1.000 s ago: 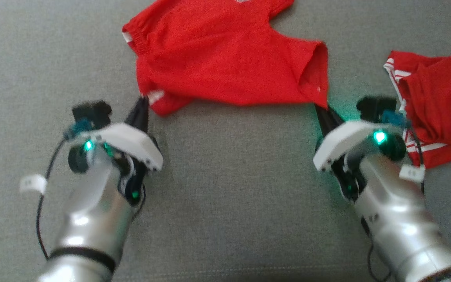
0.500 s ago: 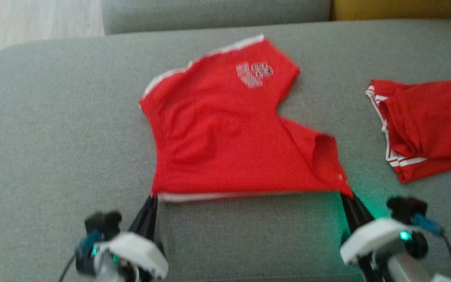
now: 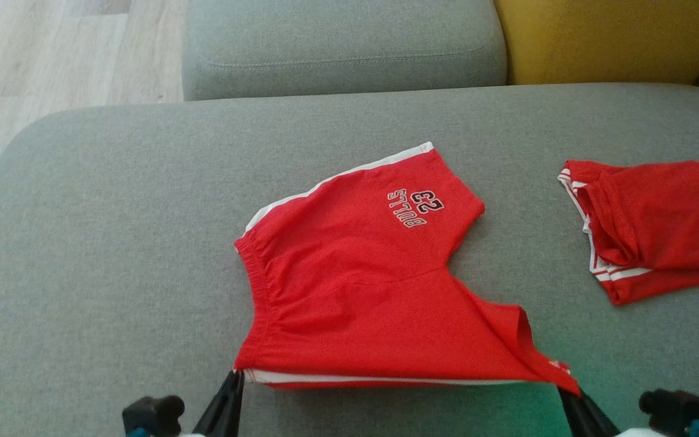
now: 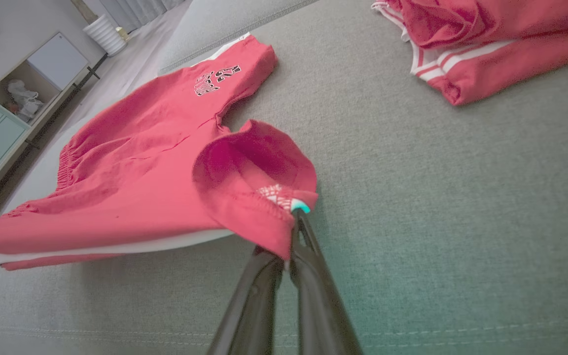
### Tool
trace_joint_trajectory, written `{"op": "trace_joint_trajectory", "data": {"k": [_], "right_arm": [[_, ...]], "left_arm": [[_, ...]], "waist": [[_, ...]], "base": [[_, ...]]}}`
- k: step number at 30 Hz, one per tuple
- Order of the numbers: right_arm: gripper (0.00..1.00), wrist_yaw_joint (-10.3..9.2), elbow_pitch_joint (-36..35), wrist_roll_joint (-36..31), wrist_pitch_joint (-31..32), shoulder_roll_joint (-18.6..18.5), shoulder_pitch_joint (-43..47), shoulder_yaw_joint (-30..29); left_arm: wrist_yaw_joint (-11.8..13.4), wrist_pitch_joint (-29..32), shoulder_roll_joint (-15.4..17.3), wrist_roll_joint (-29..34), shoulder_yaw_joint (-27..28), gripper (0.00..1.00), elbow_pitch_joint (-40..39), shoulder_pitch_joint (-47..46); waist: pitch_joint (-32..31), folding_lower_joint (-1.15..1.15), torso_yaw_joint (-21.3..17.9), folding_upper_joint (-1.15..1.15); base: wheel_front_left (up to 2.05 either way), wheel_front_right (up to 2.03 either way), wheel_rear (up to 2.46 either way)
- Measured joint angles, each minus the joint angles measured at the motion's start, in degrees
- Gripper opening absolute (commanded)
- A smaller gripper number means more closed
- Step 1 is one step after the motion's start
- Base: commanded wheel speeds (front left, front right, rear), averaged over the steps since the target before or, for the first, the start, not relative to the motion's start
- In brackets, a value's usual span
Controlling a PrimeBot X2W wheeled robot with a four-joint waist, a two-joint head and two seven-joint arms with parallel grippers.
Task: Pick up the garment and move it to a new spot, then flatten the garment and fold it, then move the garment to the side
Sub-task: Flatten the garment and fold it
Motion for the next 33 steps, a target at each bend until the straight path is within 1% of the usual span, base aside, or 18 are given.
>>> {"op": "trace_joint_trajectory", "data": {"k": [4, 8, 11, 14, 15, 20, 25, 28, 30, 31, 33], "right_arm": [[0.00, 0.00, -2.96, -0.11, 2.00, 0.04, -0.07, -0.64], [0.00, 0.00, -3.15, 0.78, 2.93, 0.05, -1.43, -0.57], [0.00, 0.00, -2.54, 1.43, 3.68, 0.05, -6.83, -0.64], [0.00, 0.00, -0.63, 2.36, 4.69, 0.04, -14.92, -0.80], [0.00, 0.00, 0.34, 2.32, 5.19, -0.03, -17.72, -0.87], [0.00, 0.00, 8.00, 2.69, 6.27, -1.11, -31.70, -0.86], [0.00, 0.00, 17.68, 3.43, 6.15, -3.38, -44.43, -0.41], [0.00, 0.00, 23.86, 3.78, 5.20, -4.78, -51.03, -0.01], [0.00, 0.00, 27.93, 3.97, 4.36, -5.60, -55.04, 0.81], [0.00, 0.00, 27.93, 3.97, 4.36, -5.60, -55.04, 0.81], [0.00, 0.00, 31.84, 3.98, 3.12, -6.13, -58.68, 1.90]], "left_arm": [[0.23, 1.72, 0.66, -0.59, 0.01, 0.00, -2.02, -0.08], [0.13, 2.68, 0.98, -0.83, 0.07, 0.00, -2.30, -1.49], [0.04, 3.70, 0.93, -1.72, 0.22, 0.00, -1.98, -5.50], [-0.88, 4.78, 0.55, -3.01, 0.70, 0.00, -1.30, -10.78], [-0.93, 4.80, 0.32, -3.37, 0.90, 0.00, -1.04, -12.50], [-3.25, 5.76, -0.94, -5.20, 1.45, 0.00, 2.72, -20.95], [-5.49, 5.57, -2.27, -6.58, 1.42, 0.00, 8.23, -28.52], [-6.72, 4.71, -3.32, -7.58, 1.21, 0.00, 11.63, -32.90], [-7.04, 4.07, -3.91, -8.22, 1.08, 0.00, 14.04, -35.84], [-7.04, 4.07, -3.91, -8.22, 1.08, 0.00, 14.04, -35.84], [-7.64, 2.92, -4.36, -8.47, 1.03, 0.00, 16.50, -38.53]], "waist": [[0.41, 0.00, 0.29, 0.00], [1.63, 0.00, 0.76, 0.00], [2.97, 0.00, 1.26, 0.00], [4.77, 0.00, 1.86, 0.00], [5.48, 0.00, 2.07, 0.00], [9.57, 0.01, 3.36, 0.00], [13.66, 0.01, 5.06, 0.00], [15.87, 0.02, 6.30, 0.00], [17.26, 0.02, 7.08, 0.00], [17.26, 0.02, 7.08, 0.00], [18.55, 0.02, 7.78, 0.00]], "base": [[0.00, 0.00, 0.00], [0.00, 0.00, 0.00], [0.00, 0.00, 0.00], [0.00, 0.00, 0.00], [0.00, 0.00, 0.00], [0.00, 0.00, 0.00], [0.00, 0.00, 0.00], [0.00, 0.00, 0.00], [0.00, 0.00, 0.00], [0.00, 0.00, 0.00], [0.00, 0.00, 0.00]]}}
